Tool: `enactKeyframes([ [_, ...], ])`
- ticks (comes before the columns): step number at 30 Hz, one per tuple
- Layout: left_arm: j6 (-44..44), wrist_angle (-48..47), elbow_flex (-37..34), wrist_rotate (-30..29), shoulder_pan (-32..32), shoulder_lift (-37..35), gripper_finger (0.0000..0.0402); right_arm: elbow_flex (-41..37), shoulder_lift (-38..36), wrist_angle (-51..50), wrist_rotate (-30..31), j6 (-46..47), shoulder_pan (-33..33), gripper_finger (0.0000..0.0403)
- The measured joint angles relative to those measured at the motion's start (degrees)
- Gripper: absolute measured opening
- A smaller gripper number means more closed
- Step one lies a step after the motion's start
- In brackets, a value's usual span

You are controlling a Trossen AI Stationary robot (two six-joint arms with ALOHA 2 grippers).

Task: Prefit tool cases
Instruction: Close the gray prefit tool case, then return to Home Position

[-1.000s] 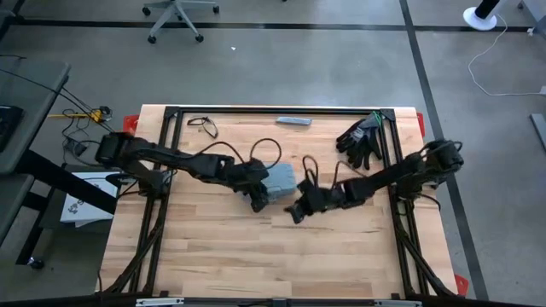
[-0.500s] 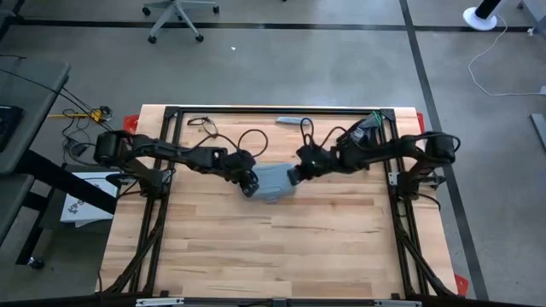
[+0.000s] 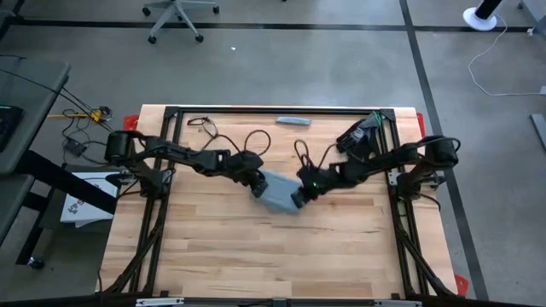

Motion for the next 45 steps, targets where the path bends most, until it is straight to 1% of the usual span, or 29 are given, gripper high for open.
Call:
enactKeyframes([
  [3, -4.4, 5.41, -0.03, 0.91, -2.71, 2.13, 0.0048, -0.02, 0.0, -0.76, 0.13, 3.14, 4.01, 0.0],
  [5, -6.01, 7.75, -0.09, 0.94, -4.34, 2.31, 0.0048, 0.0, 0.0, -1.28, 2.63, 5.45, 6.36, 0.0],
  [8, -6.54, 8.05, -0.23, 2.25, -5.64, 0.78, 0.0048, -0.03, -0.59, -0.36, 6.26, 7.81, 8.44, 0.0],
  [11, -6.26, 7.43, -0.44, 4.72, -5.63, -2.37, 0.0048, -0.4, -2.68, 1.69, 9.26, 8.6, 9.67, 0.0],
  [15, -4.07, 9.37, -0.31, 9.05, -5.84, -8.74, 0.0048, -0.28, -8.87, 8.97, 10.22, 5.72, 9.99, 0.0],
  [17, -3.04, 9.61, -0.31, 9.58, -6.28, -12.47, 0.0048, -0.26, -12.11, 10.17, 9.92, 3.61, 9.51, 0.0],
  [19, -2.5, 10.12, -0.61, 8.29, -6.43, -16.8, 0.0048, -0.31, -15.53, 9.34, 9.73, 1.84, 8.63, 0.0],
  [21, -1.95, 10.48, -1.56, 5.75, -6.32, -21.84, 0.0048, -0.31, -19.56, 9.4, 9.77, -0.15, 7.67, 0.0],
  [24, -1.67, 10.25, -4.74, 2.13, -4.98, -30.22, 0.0048, -1.1, -25.48, 10.76, 10.89, -2.5, 6.37, 0.0],
  [27, -2.6, 10.42, -9.19, 0.7, -3.05, -38.63, 0.0048, -5.56, -32.37, 15.17, 13.43, -3.04, 5.47, 0.0],
  [30, -6.29, 10.02, -14.14, 0.04, -1.58, -45.62, 0.0048, -13.1, -39.22, 21.86, 16.03, -0.99, 5.37, 0.0],
  [35, -15.35, 9.46, -22.39, 3.13, -0.37, -54.94, 0.0048, -28.24, -49.07, 34.54, 18.3, 7.73, 6.65, 0.0],
  [39, -24.44, 8.46, -29.19, 3.71, -0.12, -61.04, 0.0048, -37.46, -54.48, 38.79, 19.78, 16.65, 7.61, 0.0],
  [42, -29.18, 8.57, -34.12, 5.74, -0.1, -64.6, 0.0048, -42.09, -57.35, 40.68, 20.69, 21.23, 8.24, 0.0],
  [45, -33.06, 8.57, -38.7, 5.87, -0.08, -67.57, 0.0048, -45.85, -58.99, 41.04, 20.94, 24.36, 8.78, 0.0],
])
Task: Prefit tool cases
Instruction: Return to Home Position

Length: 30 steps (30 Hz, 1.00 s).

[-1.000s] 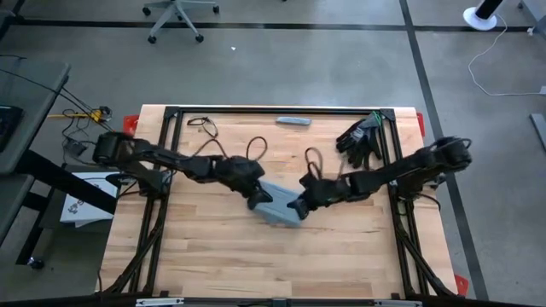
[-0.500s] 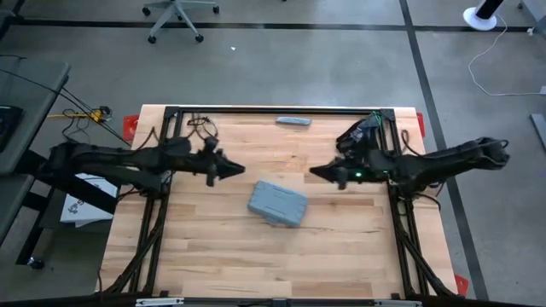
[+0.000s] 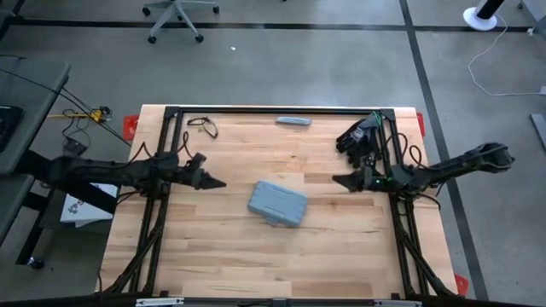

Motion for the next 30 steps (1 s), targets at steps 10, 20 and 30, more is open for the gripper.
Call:
enactKeyframes([
  [10, -2.12, -6.95, -5.06, 0.68, 0.51, -5.11, 0.0048, -1.65, -1.19, -5.45, -0.91, 0.02, 1.4, 0.0],
  [20, -1.77, 7.28, -5.03, 3.54, 2.55, -5.3, 0.0048, -1.65, -1.6, 31.76, -2.03, -24.04, 1.38, 0.0],
  [30, -0.58, -3.82, -5.01, 8.43, 6.84, -11.01, 0.0048, -1.65, -15.49, -0.61, 2.43, -15.33, -0.38, 0.0],
])
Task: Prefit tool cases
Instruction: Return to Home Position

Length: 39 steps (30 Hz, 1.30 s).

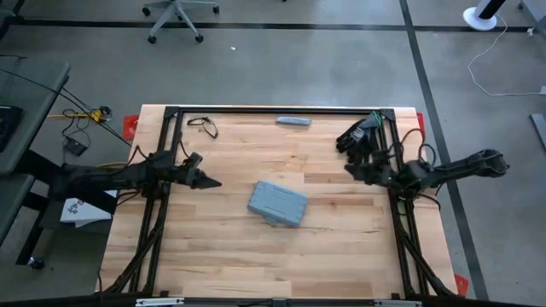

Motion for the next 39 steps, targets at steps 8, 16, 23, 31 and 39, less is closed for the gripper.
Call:
enactKeyframes([
  [8, 0.38, -4.66, 0.02, 2.34, 3.93, -6.26, 0.0048, 0.0, -9.07, -16.29, -0.27, 4.82, 0.56, 0.0],
  [16, -2.28, -4.17, 0.02, 11.3, 8.78, -7.71, 0.0048, 0.0, -13.92, -33.98, -6.06, 17.89, 0.56, 0.0],
  [23, -1.53, 1.89, 0.0, -4.34, 11.69, -7.75, 0.0049, 0.0, -13.87, -34.53, -10.98, 18.17, 0.56, 0.0],
  [31, -1.41, 2.18, 0.0, -12.93, 11.94, -7.67, 0.0049, 0.0, -13.85, -34.55, -11.13, 11.04, 0.56, 0.0],
  [39, -1.42, 2.14, 0.0, -12.54, 11.93, -7.67, 0.0049, 0.0, -13.85, -34.55, -11.13, 9.01, 0.56, 0.0],
])
